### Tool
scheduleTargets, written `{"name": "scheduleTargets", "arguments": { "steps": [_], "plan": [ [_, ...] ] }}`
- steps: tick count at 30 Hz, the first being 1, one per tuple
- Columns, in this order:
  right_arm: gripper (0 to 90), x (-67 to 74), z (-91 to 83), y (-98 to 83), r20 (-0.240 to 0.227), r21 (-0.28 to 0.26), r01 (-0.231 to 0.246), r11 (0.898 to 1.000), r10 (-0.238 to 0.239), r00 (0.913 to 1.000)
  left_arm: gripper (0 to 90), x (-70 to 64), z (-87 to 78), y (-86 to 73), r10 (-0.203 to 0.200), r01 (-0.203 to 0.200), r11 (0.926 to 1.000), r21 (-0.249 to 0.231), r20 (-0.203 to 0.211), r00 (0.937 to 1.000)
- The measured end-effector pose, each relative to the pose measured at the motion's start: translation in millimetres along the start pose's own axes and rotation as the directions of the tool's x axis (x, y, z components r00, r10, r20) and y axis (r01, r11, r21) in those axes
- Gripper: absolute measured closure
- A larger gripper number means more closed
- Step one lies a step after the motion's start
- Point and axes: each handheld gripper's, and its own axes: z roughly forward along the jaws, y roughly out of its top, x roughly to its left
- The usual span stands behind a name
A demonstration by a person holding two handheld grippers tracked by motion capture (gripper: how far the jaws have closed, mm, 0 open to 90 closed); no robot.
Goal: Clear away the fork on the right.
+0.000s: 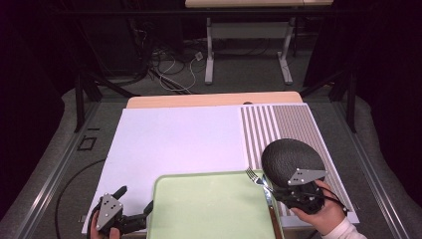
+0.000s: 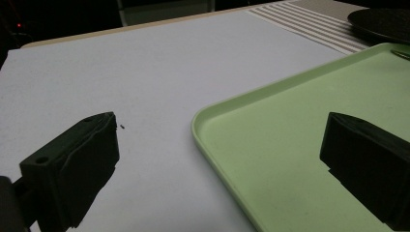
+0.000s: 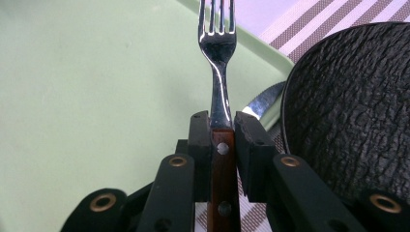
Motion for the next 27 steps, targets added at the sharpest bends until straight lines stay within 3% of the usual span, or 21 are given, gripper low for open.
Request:
{"name": "scheduleTargets", "arguments": {
  "steps": [4, 12, 17, 18, 22, 27],
  "plan": [
    [77.7, 5.5, 3.1, 4.4, 0.008, 0.0, -0.06, 0.998, 0.06, 0.9982, 0.5, -0.2, -0.2, 0.0, 0.0, 0.0, 1.0, -0.001, 0.0, 1.0],
    [77.7, 17.5, 7.9, 8.1, 0.022, -0.009, -0.131, 0.991, 0.131, 0.9911, 0.5, -0.1, -0.3, 0.0, 0.0, 0.0, 1.0, -0.001, 0.003, 1.0],
    [77.7, 24.8, 6.4, 7.8, -0.006, -0.025, -0.19, 0.982, 0.19, 0.9819, 0.5, -0.4, -0.5, 0.1, 0.001, -0.001, 1.0, -0.003, 0.004, 1.0],
    [77.7, 27.0, 5.7, 7.5, -0.005, -0.051, -0.205, 0.977, 0.205, 0.9787, 0.5, -0.4, -0.5, 0.1, 0.002, -0.002, 1.0, -0.003, 0.004, 1.0],
    [77.7, 30.0, 6.9, 6.9, -0.03, -0.089, -0.241, 0.967, 0.239, 0.9706, 0.5, -0.7, -0.7, 0.3, 0.002, -0.002, 1.0, -0.004, 0.004, 1.0],
    [77.7, 32.1, 10.5, 5.8, -0.039, -0.095, -0.243, 0.965, 0.24, 0.97, 0.5, -0.9, -1.2, 0.3, 0.001, -0.001, 1.0, -0.005, 0.006, 1.0]
  ]
}}
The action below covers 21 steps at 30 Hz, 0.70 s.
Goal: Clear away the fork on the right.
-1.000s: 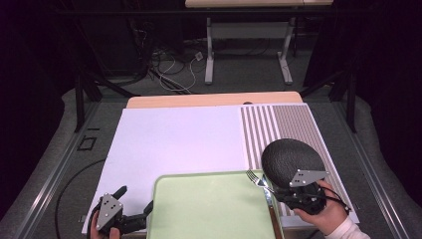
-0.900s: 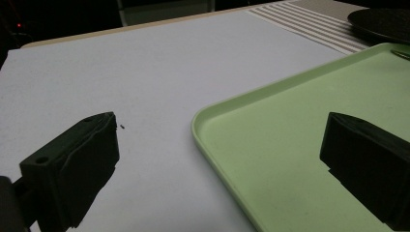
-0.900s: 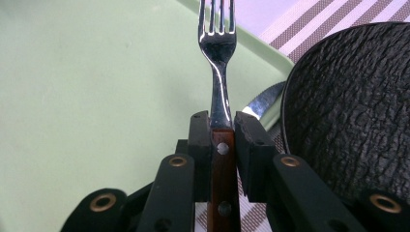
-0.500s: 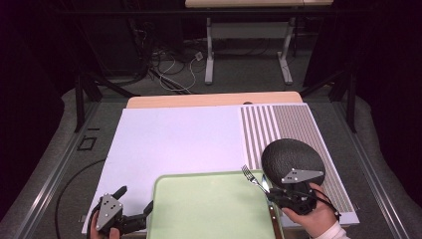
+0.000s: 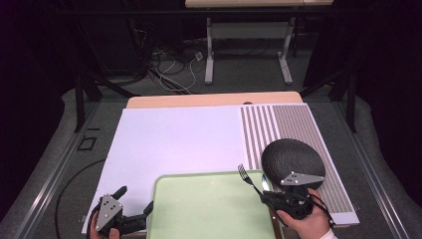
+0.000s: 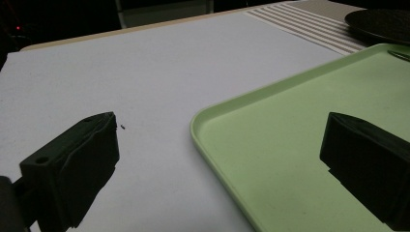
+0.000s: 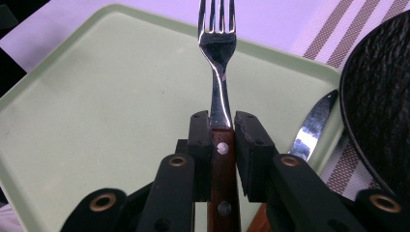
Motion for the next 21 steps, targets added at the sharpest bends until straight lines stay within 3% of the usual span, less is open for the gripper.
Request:
{"name": "scheduleTargets", "arguments": {
  "steps": [8, 21],
  "plan": [
    [77.7, 7.2, 7.1, -6.2, -0.028, 0.02, 0.002, 1.0, -0.001, 0.9996, 0.5, -0.3, -0.4, 0.2, -0.001, 0.001, 1.0, -0.001, 0.003, 1.0],
    [77.7, 15.3, 33.2, -17.3, -0.052, 0.088, 0.012, 0.996, -0.007, 0.9986, 0.5, 0.0, -0.3, 0.4, 0.004, -0.004, 1.0, 0.0, 0.005, 1.0]
  ]
}}
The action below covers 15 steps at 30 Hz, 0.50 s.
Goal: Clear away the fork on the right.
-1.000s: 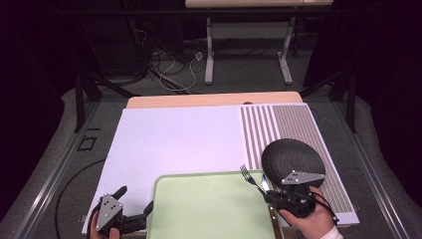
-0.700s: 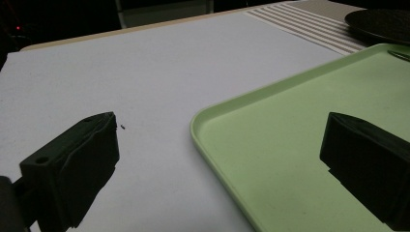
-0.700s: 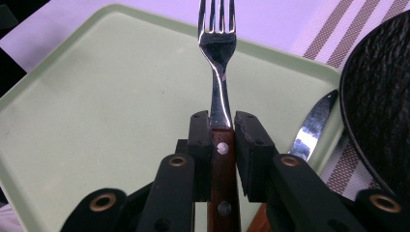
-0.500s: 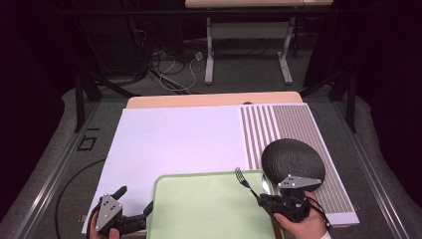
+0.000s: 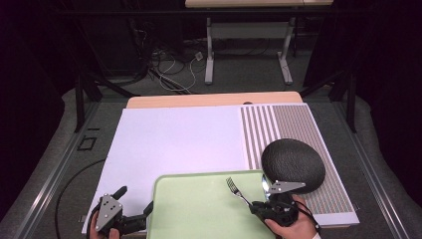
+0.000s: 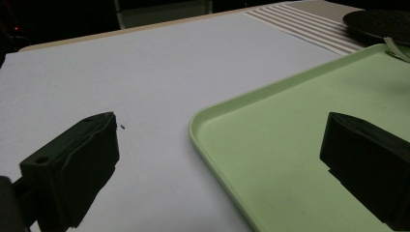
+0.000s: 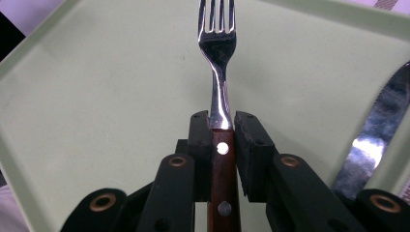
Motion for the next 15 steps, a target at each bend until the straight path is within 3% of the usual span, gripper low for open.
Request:
{"name": "scheduleTargets", "arguments": {
  "steps": [9, 15],
  "plan": [
    [77.6, -3.5, 15.4, -3.4, 0.007, 0.1, 0.0, 0.995, -0.001, 1.0, 0.5, 0.4, 0.4, -0.1, 0.0, 0.0, 1.0, 0.002, 0.001, 1.0],
    [77.4, -5.8, 18.9, -5.1, -0.002, 0.108, -0.005, 0.994, 0.005, 1.0, 0.5, 0.8, 0.3, -0.1, 0.001, -0.001, 1.0, 0.002, 0.0, 1.0]
  ]
}}
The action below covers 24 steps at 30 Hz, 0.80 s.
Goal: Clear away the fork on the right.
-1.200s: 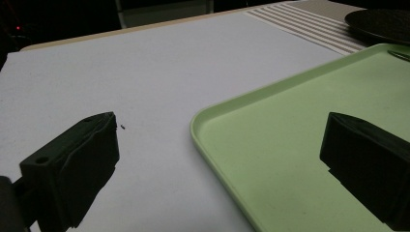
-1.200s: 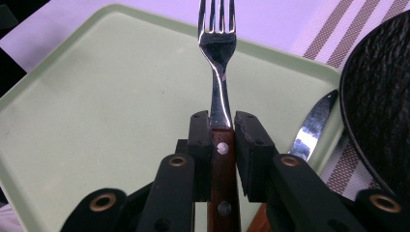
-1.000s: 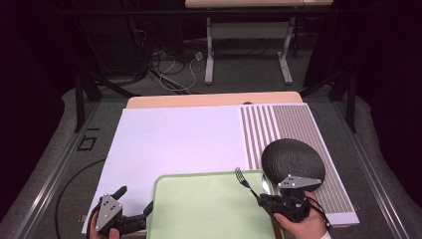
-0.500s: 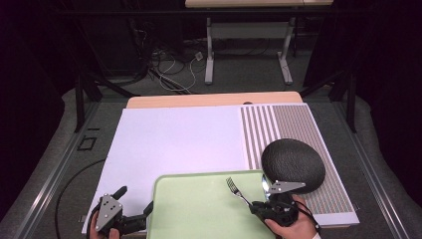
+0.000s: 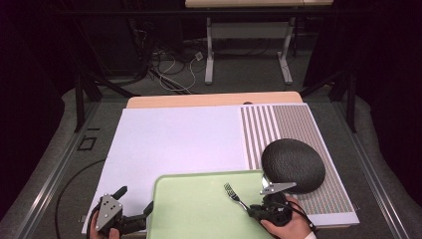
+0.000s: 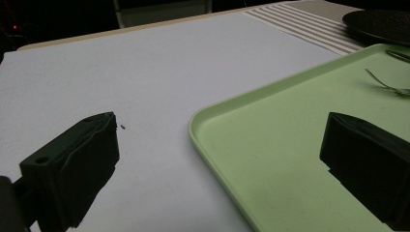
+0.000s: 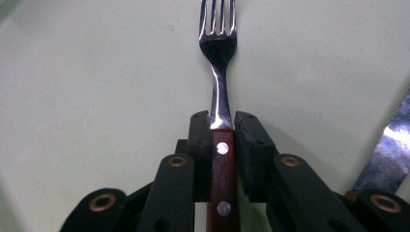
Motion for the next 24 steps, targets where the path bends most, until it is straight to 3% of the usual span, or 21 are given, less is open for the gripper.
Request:
{"name": "scheduleTargets", "arguments": {
  "steps": [4, 6, 10, 11, 12, 14, 20, 24],
  "plan": [
    [77.3, -1.8, 2.1, -1.3, -0.013, -0.034, -0.007, 0.999, 0.007, 0.9999, 0.5, -0.3, 0.1, 0.0, -0.003, 0.003, 1.0, 0.001, 0.003, 1.0],
    [77.3, -2.1, 0.6, -1.1, -0.013, -0.016, -0.009, 1.0, 0.009, 0.9999, 0.5, -0.2, 0.2, -0.1, -0.003, 0.003, 1.0, 0.0, 0.003, 1.0],
    [76.5, -3.1, 0.9, -2.2, -0.021, -0.04, -0.011, 0.999, 0.01, 0.9997, 0.5, -0.2, 0.3, 0.0, -0.003, 0.003, 1.0, 0.001, 0.003, 1.0],
    [76.4, -3.8, -1.4, -1.1, -0.026, -0.005, -0.007, 1.0, 0.007, 0.9996, 0.6, -0.3, 0.3, -0.1, -0.003, 0.003, 1.0, 0.001, 0.003, 1.0],
    [76.6, -3.7, 0.0, -1.5, -0.031, -0.024, -0.011, 1.0, 0.011, 0.9995, 0.5, -0.3, 0.4, -0.1, -0.003, 0.003, 1.0, 0.001, 0.003, 1.0],
    [76.7, -2.5, -0.5, -0.6, -0.029, -0.001, -0.009, 1.0, 0.009, 0.9995, 0.5, -0.2, 0.5, -0.2, -0.003, 0.003, 1.0, 0.002, 0.002, 1.0],
    [75.1, -1.3, 2.1, 0.2, -0.04, -0.005, 0.014, 1.0, -0.015, 0.9991, 0.5, -0.2, 0.3, -0.1, -0.002, 0.002, 1.0, 0.001, 0.002, 1.0],
    [74.6, -0.6, 0.5, 0.4, -0.029, -0.04, 0.017, 0.999, -0.018, 0.9994, 0.6, -0.2, 0.0, 0.0, -0.001, 0.001, 1.0, 0.002, 0.003, 1.0]
  ]
}}
